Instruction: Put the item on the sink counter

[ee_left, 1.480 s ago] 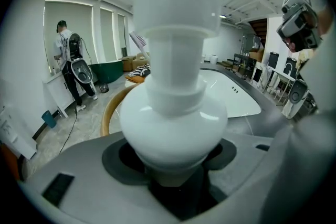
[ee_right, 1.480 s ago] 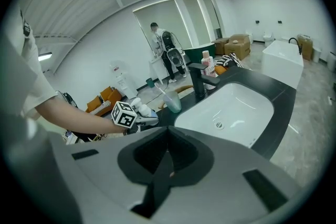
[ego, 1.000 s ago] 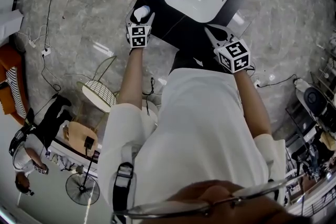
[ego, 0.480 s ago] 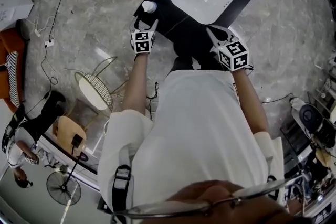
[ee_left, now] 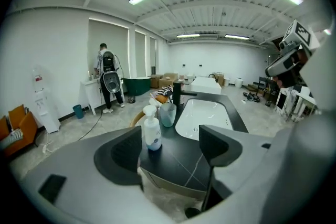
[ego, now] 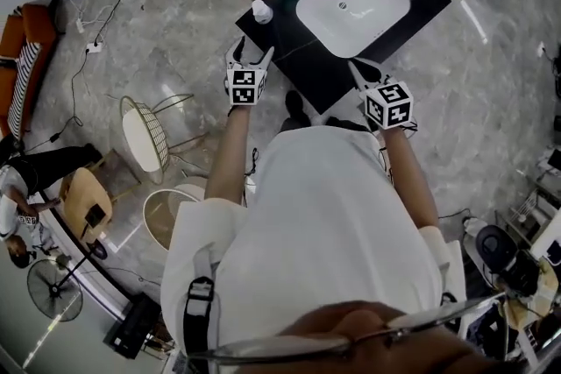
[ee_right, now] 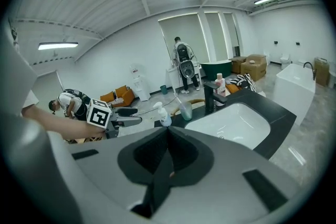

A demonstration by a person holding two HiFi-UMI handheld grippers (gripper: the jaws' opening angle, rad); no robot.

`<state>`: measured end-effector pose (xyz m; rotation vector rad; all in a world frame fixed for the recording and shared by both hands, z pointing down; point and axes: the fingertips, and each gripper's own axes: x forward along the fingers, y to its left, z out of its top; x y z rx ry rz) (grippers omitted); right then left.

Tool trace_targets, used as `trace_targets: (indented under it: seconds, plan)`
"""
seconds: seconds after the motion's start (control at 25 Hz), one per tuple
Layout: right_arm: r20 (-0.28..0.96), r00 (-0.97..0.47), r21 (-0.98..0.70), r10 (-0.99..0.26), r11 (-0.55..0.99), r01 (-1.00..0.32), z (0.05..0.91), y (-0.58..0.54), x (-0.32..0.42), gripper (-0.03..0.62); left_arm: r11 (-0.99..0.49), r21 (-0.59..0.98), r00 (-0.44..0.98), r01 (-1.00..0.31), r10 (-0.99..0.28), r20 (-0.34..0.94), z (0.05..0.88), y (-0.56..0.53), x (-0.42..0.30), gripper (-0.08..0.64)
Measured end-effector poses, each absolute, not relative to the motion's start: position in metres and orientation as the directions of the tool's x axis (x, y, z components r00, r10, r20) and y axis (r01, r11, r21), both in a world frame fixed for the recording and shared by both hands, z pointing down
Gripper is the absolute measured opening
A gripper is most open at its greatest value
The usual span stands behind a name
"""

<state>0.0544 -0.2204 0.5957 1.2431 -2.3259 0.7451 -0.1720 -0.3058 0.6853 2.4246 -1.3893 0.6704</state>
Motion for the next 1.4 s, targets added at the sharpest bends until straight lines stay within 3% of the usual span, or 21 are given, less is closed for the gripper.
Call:
trace_targets:
  seconds: [0.2, 0.68, 1.4]
  plan:
    - [0.549, -0.582, -0.276, -0.600, 0.527, -0.804, 0.582, -0.200, 0.067, 0.005, -0.435, 0.028, 0.395, -0.900, -0.785, 0.478, 0.642, -0.266, -0.156, 0.244]
    - [0.473, -0.691, -0.290, -0.546, 0.645, -0.708, 0.559, -0.156, 0.085, 0.005, -0.263, 0.055, 0.261, -0.963, -0.864, 0.432, 0.575, -0.159, -0.139, 0.120]
    - [0.411, -0.725, -0.198, -0.554, 0.721, -0.664, 0.535, -0.106, 0.042, 0.005, -0.207, 0.099, 0.229, -0.973, -0.912, 0.340, 0.521, -0.068, -0.168, 0.006]
